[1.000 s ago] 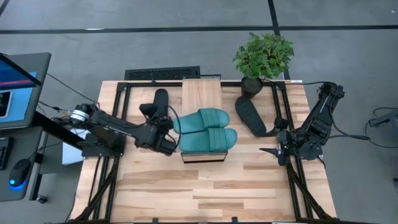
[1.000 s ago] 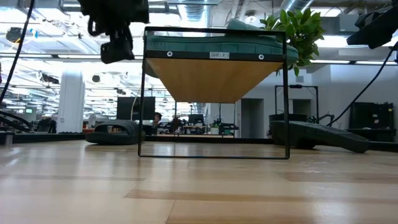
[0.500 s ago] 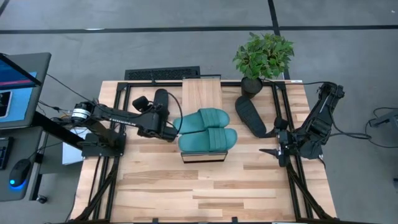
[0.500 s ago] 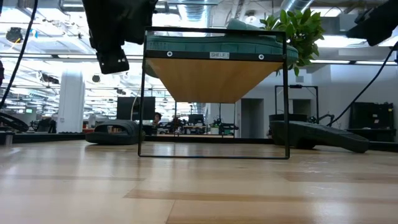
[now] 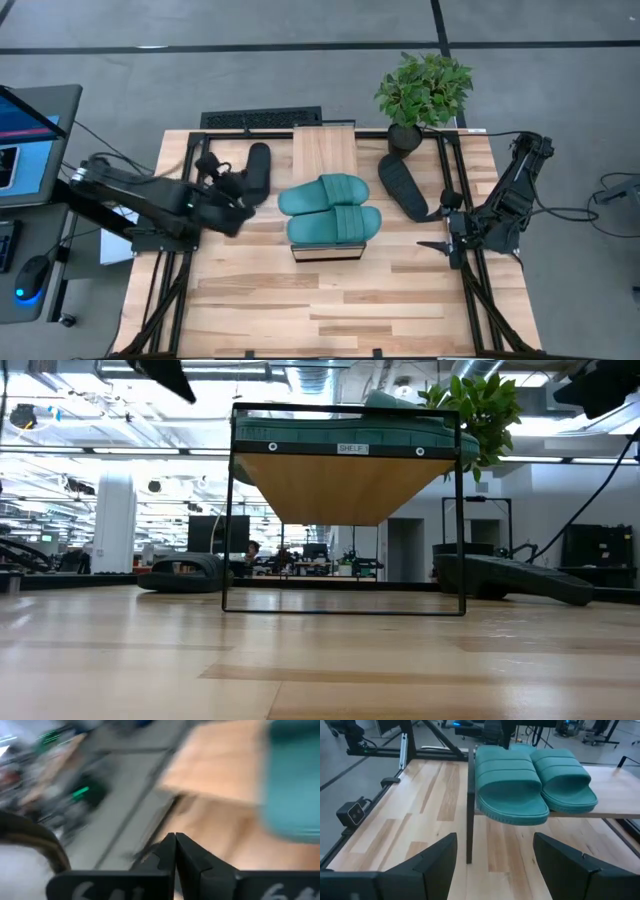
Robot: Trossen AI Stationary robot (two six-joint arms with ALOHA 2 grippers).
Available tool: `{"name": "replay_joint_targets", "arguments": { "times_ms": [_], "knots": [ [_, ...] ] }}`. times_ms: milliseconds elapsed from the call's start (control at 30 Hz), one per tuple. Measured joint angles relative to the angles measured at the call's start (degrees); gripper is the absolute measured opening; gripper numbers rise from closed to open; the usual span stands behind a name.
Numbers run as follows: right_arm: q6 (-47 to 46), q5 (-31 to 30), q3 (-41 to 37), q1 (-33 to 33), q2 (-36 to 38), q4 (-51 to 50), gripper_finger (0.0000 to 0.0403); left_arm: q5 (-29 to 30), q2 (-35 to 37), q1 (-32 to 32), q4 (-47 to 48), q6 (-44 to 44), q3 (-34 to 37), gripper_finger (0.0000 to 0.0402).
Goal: Pick and place slides into the shelf
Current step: Put the left black slipper on the shelf
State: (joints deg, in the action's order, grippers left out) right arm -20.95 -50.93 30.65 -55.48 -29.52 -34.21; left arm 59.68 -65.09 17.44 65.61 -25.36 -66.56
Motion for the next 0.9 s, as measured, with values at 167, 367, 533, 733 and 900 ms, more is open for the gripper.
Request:
{"name": "replay_joint_targets", "arguments": {
  "times_ms": [167, 367, 533, 733, 900],
  "knots": [
    [0.33, 0.08, 0.0, 0.0, 0.0, -0.01, 0.0255, -29.3, 12.02, -0.95, -29.4, 28.65, 7.98, 0.0],
    [0.42, 1.66, 0.0, 0.0, 0.0, -0.01, 0.0255, -52.54, 21.21, -8.82, -33.44, 30.72, 16.55, 0.0],
    [0.31, 6.23, 0.0, -0.02, 0.0, -0.01, 0.0255, -58.34, 25.33, -15.21, -29.32, 13.73, 22.31, 0.0],
    [0.17, 7.57, 0.0, -0.02, -0.08, -0.01, 0.0255, -66.94, 24.99, -15.65, -32.59, 0.85, 28.39, 0.0],
    [2.89, 7.27, 0.0, 0.09, -0.07, -0.03, 0.0255, -70.41, 23.9, -15.31, -32.03, -2.81, 33.26, 0.0]
  ]
}}
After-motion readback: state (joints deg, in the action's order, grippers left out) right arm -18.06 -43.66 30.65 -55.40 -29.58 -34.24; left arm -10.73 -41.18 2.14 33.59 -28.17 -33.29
